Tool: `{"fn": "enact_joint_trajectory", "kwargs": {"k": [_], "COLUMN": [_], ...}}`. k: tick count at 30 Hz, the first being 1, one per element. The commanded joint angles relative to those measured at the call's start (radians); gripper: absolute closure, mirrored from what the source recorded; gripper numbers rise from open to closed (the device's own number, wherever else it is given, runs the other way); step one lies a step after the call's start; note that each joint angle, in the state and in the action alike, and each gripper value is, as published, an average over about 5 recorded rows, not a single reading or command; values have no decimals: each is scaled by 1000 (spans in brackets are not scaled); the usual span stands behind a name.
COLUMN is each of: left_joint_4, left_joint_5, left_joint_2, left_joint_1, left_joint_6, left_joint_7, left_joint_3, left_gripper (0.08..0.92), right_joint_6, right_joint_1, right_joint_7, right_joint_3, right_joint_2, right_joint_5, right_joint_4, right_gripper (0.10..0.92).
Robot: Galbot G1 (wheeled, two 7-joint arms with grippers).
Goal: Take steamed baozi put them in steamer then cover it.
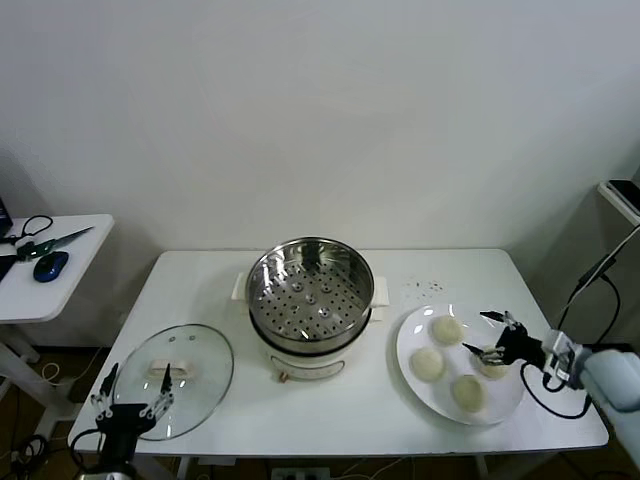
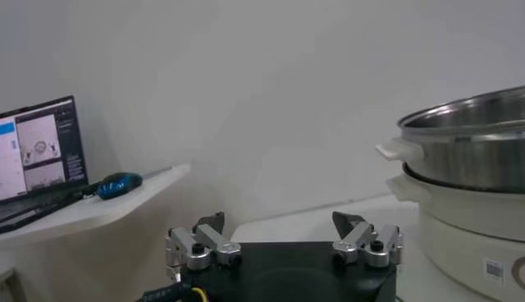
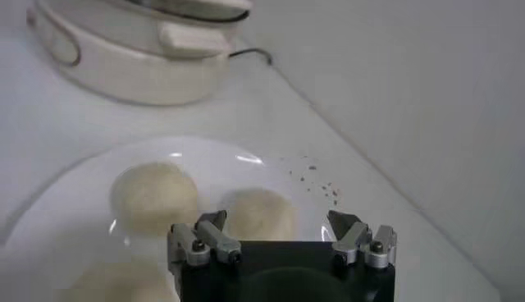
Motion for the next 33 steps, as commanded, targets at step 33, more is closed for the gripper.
{"fn": "enact_joint_trajectory", "kwargs": {"k": [33], "left_joint_4": [41], "left_joint_5": [-20], "left_joint_2": [10], "left_joint_1": [-15], "left_joint_6": [12], "left_joint_7": [-3], "left_joint_3": [-20], "left_gripper": [177], "right_joint_6": [-81], "right_joint_1": [935], "right_joint_7": [-221], "right_joint_3": [-1140], "right_joint_2": [215], "right_joint_5": [-28], "right_joint_4": [-389], "right_gripper": [203]}}
